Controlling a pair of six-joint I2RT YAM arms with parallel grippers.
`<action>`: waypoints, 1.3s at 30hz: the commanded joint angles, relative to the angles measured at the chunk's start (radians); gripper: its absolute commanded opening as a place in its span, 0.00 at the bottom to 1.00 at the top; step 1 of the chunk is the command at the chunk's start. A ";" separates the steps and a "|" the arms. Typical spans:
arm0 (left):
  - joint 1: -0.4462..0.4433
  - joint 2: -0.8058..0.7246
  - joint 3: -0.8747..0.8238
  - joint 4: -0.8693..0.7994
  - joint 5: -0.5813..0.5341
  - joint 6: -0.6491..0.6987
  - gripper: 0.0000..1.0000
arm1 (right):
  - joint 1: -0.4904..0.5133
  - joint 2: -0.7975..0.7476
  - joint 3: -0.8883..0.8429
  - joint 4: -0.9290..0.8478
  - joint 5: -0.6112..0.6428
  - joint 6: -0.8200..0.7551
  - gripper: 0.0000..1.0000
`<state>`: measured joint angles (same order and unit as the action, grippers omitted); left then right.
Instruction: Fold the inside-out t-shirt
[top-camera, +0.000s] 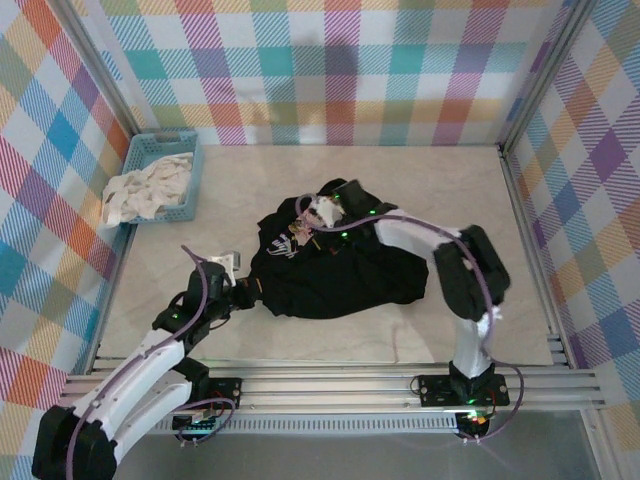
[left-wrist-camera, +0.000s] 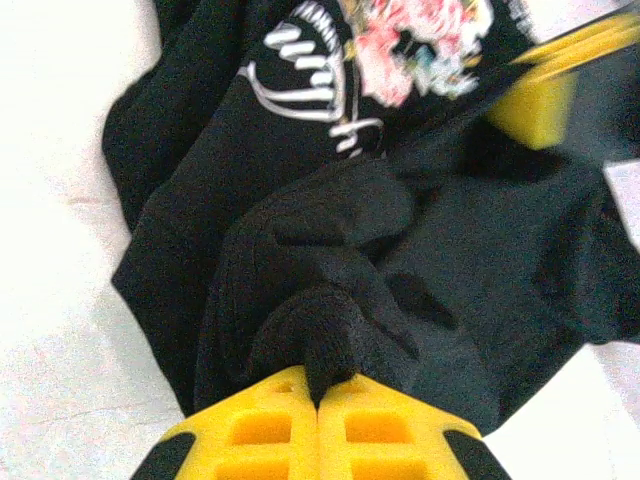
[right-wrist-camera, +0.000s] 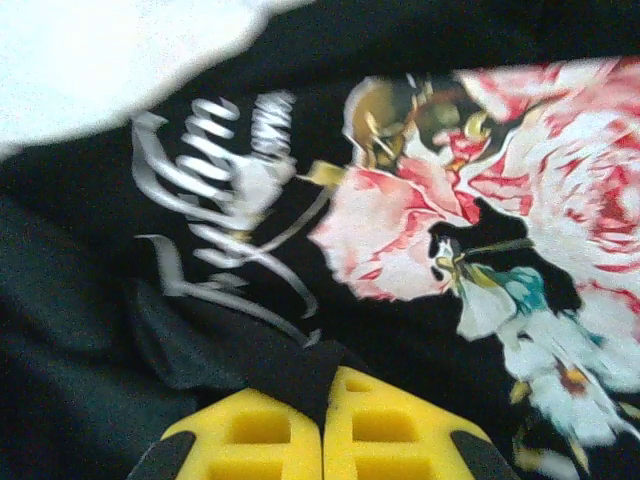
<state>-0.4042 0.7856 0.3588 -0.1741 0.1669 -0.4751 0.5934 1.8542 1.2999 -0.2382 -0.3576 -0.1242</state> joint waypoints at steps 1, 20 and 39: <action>-0.011 0.103 0.053 0.045 0.058 0.038 0.12 | -0.091 -0.197 -0.112 0.183 -0.317 0.195 0.02; -0.315 0.435 0.468 0.143 -0.099 0.424 0.73 | -0.123 -0.390 -0.236 0.170 -0.446 0.250 0.00; -0.112 0.462 0.439 0.438 0.528 0.016 0.00 | -0.070 -0.577 -0.340 0.050 0.109 0.085 0.34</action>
<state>-0.5259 1.3117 0.8219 0.1383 0.4908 -0.3058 0.4839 1.3201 0.9863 -0.1719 -0.4053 0.0505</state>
